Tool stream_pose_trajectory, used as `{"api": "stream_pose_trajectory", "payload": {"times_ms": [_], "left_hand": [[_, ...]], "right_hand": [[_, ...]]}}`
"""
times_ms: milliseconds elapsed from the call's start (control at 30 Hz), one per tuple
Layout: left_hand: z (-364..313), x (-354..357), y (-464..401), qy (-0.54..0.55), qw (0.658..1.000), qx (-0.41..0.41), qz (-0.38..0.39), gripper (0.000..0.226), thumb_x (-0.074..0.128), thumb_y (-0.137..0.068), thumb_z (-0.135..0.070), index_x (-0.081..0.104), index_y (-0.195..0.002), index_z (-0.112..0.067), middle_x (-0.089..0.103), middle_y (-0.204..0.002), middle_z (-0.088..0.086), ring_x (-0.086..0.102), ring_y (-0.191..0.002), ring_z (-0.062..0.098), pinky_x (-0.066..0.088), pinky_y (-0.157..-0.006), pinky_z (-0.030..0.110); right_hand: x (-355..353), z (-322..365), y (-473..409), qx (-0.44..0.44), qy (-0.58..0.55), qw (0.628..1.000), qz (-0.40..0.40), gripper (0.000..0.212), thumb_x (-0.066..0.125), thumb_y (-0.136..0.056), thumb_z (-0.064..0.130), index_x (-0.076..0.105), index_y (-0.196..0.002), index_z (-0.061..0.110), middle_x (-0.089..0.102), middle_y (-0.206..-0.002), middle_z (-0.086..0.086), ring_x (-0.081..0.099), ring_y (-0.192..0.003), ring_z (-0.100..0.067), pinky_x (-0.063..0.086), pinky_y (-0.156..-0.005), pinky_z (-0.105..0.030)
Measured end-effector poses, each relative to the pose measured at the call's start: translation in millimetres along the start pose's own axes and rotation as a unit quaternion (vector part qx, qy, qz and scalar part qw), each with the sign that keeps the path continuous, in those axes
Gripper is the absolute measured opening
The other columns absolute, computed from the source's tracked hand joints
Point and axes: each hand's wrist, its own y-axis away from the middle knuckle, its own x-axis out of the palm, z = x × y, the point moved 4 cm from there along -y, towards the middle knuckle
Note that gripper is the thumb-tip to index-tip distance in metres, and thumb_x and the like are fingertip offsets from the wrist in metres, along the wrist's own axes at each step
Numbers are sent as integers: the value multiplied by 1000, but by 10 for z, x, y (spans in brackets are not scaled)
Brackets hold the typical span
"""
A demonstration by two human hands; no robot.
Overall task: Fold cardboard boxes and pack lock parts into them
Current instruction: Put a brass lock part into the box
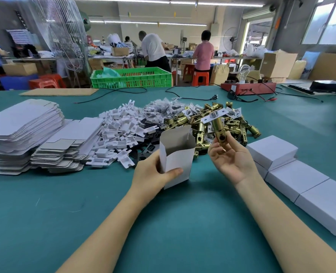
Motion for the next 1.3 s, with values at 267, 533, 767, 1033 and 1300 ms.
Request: {"api": "stream_pose_trajectory", "payload": {"times_ms": [267, 533, 767, 1033, 1300], "left_hand": [[-21, 10, -3, -9, 1000, -3, -3, 32, 79, -66, -38, 62, -87, -55, 69, -90, -29, 64, -85, -3, 54, -79, 28], [6, -2, -16, -22, 1000, -4, -7, 38, 84, -73, -26, 61, -91, -50, 68, -91, -29, 64, -86, -4, 54, -79, 29], [-40, 21, 8, -13, 1000, -7, -18, 47, 77, -61, -48, 67, -99, -22, 71, -91, -3, 65, -89, 23, 53, -84, 50], [-2, 24, -16, -33, 999, -23, -17, 35, 78, -65, -44, 64, -95, -32, 70, -87, -15, 66, -85, 13, 54, -82, 48], [-42, 28, 9, -50, 998, -7, -25, 50, 74, -63, -53, 65, -98, -18, 70, -87, 1, 64, -84, 25, 52, -80, 51]], "right_hand": [[295, 130, 156, -125, 263, 955, 54, 18, 68, -76, 24, 68, -85, 9, 63, -74, -9, 57, -62, -14, 50, -54, -18], [441, 114, 263, -200, 446, 871, 55, 18, 69, -77, 27, 74, -82, 10, 67, -73, -6, 59, -63, -14, 51, -56, -20], [728, 166, 379, -344, 649, 679, 19, 12, 70, -87, 26, 72, -77, 19, 65, -67, -12, 58, -61, -17, 51, -62, -39], [1230, -59, 367, -401, 794, 456, 29, 34, 70, -84, 29, 49, -95, 5, 56, -73, -9, 54, -70, -25, 40, -62, -32], [1381, -220, 353, -392, 844, 358, 74, 29, 65, -88, 24, 46, -94, 3, 57, -75, -15, 51, -71, -30, 40, -63, -39]]}}
